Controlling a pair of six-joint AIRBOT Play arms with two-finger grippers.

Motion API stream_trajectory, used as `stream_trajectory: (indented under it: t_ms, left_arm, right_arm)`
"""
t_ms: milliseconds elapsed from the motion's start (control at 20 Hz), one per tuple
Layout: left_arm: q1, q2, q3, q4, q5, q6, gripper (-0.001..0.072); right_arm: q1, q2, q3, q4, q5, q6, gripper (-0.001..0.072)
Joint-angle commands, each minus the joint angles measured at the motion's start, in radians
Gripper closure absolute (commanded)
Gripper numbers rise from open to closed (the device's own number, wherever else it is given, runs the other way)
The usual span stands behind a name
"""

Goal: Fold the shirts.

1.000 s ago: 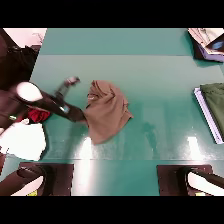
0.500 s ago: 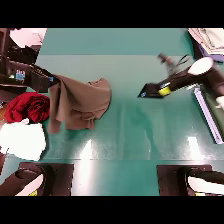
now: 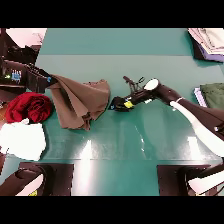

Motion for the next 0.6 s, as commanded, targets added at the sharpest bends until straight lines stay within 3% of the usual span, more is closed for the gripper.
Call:
stream_trajectory:
  t_ms: [0,100,150,250,350,550]
  left_arm:
    - [0.001,0.001,0.001,0.001,-0.006,0.000,0.0680]
    - [0.001,0.001,0.001,0.001,-0.005,0.000,0.0680]
    - [0.001,0.001,0.001,0.000,-0.006,0.000,0.0680]
    - [0.001,0.001,0.001,0.000,-0.006,0.000,0.0680]
    - [0.001,0.001,0.002,0.000,-0.013,0.000,0.0680]
    - [0.001,0.007,0.066,0.024,0.023,-0.018,0.0680]
  right_arm:
    - [0.073,-0.067,0.056,0.021,-0.110,0.064,0.0164]
    - [0.100,-0.097,0.092,0.021,-0.137,0.064,0.0165]
    - [0.112,-0.105,0.105,0.020,-0.158,0.064,0.0199]
    - [0.125,-0.107,0.119,0.018,-0.202,0.063,0.0404]
    - [0.123,-0.104,0.133,-0.001,-0.205,0.062,0.0691]
    - [0.053,0.033,0.130,-0.237,-0.160,0.079,0.0692]
